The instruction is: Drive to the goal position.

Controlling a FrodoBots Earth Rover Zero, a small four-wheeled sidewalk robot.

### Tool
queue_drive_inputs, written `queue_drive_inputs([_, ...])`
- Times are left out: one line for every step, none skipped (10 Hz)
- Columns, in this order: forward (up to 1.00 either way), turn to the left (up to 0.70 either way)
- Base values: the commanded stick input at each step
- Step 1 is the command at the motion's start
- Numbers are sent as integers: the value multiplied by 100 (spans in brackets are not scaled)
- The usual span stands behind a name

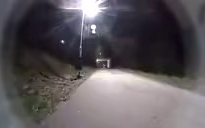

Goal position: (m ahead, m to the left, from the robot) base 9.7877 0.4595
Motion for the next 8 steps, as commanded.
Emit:
queue_drive_inputs([70, 0])
queue_drive_inputs([70, 0])
queue_drive_inputs([70, 1])
queue_drive_inputs([70, 3])
queue_drive_inputs([70, 8])
queue_drive_inputs([70, 9])
queue_drive_inputs([70, 6])
queue_drive_inputs([70, 1])
